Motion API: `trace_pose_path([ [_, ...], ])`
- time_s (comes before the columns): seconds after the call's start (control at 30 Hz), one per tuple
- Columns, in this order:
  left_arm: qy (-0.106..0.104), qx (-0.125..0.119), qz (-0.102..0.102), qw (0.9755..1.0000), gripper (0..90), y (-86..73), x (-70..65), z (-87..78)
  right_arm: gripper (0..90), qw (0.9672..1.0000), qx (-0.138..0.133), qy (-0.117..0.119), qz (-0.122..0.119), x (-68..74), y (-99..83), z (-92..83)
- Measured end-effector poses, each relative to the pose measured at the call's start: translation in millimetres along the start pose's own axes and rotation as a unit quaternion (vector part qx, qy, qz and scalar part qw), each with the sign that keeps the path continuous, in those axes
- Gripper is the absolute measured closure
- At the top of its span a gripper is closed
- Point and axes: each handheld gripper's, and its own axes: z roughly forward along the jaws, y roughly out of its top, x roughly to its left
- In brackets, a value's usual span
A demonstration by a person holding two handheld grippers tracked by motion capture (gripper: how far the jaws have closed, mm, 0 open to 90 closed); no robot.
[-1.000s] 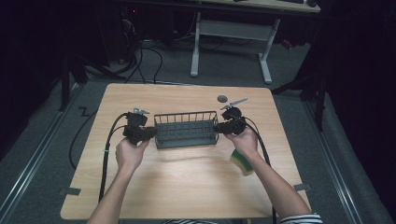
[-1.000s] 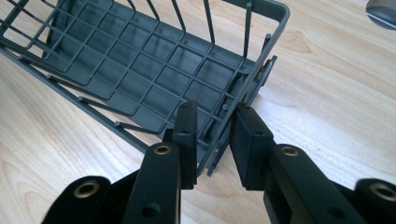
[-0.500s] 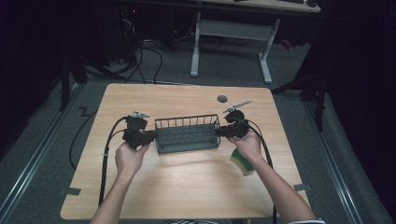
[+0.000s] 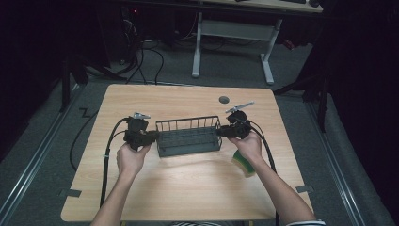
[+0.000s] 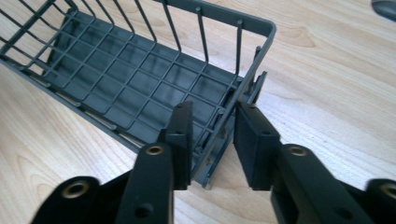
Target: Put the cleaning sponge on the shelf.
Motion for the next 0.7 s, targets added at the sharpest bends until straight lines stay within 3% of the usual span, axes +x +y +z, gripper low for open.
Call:
trace_pose_path([
  [0.2,-0.002,-0.018,-0.003,0.9998,62.7,-2.8,0.1,-1.0,44.5,0.9998,-0.015,-0.008,0.007,-1.8,-1.8,-4.7],
  [0.3,-0.006,-0.024,-0.002,0.9997,53.5,-3.1,0.2,-1.6,43.6,0.9994,-0.032,-0.015,0.007,-3.0,-3.6,-9.9],
  [0.33,-0.009,-0.031,-0.001,0.9995,49.9,-3.2,0.4,-2.8,42.4,0.9985,-0.051,-0.014,0.014,-5.6,-6.1,-15.6],
  [0.47,-0.011,-0.052,0.003,0.9986,42.8,-7.3,0.1,-8.7,39.1,0.9965,-0.080,-0.013,0.022,-10.2,-14.1,-26.8],
  [0.53,-0.004,-0.061,0.010,0.9981,40.4,-10.4,0.0,-12.1,39.3,0.9951,-0.095,-0.014,0.022,-11.2,-18.4,-33.8],
  [0.6,-0.006,-0.074,0.004,0.9972,39.9,-14.7,1.1,-16.4,39.4,0.9936,-0.109,-0.017,0.024,-11.8,-23.3,-39.7],
  [0.7,-0.005,-0.086,0.002,0.9963,38.9,-19.0,1.8,-20.3,38.1,0.9932,-0.111,-0.027,0.021,-14.1,-30.6,-46.7],
])
